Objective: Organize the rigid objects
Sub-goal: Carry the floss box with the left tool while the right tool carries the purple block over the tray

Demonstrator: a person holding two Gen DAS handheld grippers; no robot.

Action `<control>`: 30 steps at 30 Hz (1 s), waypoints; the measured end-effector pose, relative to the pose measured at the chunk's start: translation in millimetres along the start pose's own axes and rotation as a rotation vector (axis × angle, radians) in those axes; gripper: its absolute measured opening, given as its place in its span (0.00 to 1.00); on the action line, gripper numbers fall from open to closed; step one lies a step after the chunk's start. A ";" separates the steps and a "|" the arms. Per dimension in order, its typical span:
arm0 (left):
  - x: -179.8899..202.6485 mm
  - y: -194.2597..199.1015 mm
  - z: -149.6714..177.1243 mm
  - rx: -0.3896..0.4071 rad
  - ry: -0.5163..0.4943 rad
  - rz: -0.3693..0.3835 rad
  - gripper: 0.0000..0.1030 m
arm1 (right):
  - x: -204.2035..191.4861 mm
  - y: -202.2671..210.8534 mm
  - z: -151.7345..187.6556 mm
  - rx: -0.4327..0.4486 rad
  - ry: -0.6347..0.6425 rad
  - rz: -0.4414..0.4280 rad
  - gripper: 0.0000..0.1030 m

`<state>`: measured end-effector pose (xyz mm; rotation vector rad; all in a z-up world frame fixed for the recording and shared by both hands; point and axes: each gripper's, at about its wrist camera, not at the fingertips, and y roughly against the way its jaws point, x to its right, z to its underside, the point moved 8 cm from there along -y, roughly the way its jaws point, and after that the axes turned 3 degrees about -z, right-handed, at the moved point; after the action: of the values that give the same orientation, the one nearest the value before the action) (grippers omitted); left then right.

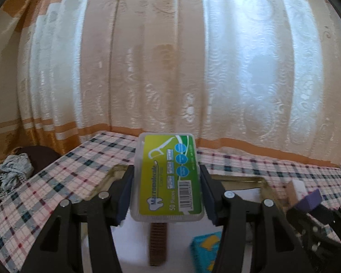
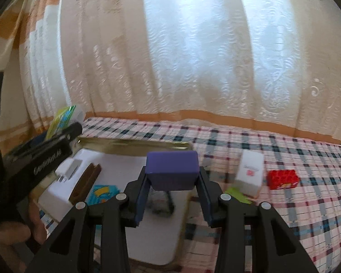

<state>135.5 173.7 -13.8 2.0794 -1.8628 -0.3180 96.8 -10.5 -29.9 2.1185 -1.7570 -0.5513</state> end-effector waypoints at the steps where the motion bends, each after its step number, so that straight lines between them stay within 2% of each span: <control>1: -4.6 -2.0 1.1 -0.008 0.005 -0.010 0.52 | -4.4 -2.9 1.6 -0.008 0.007 -0.001 0.42; 7: -16.5 -13.9 12.0 -0.074 0.004 -0.053 0.52 | -24.6 -20.4 5.3 -0.052 -0.020 -0.018 0.42; 19: -28.6 -25.5 18.1 -0.115 -0.036 -0.139 0.52 | -44.7 -63.5 -4.8 -0.110 -0.093 -0.006 0.42; 30: -38.8 -32.5 25.0 -0.161 -0.037 -0.182 0.52 | -56.3 -72.2 -4.2 -0.116 -0.014 0.026 0.42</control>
<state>151.2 212.8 -51.4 2.1470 -1.6122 -0.5362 151.4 58.0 -56.7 2.0153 -1.7146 -0.6465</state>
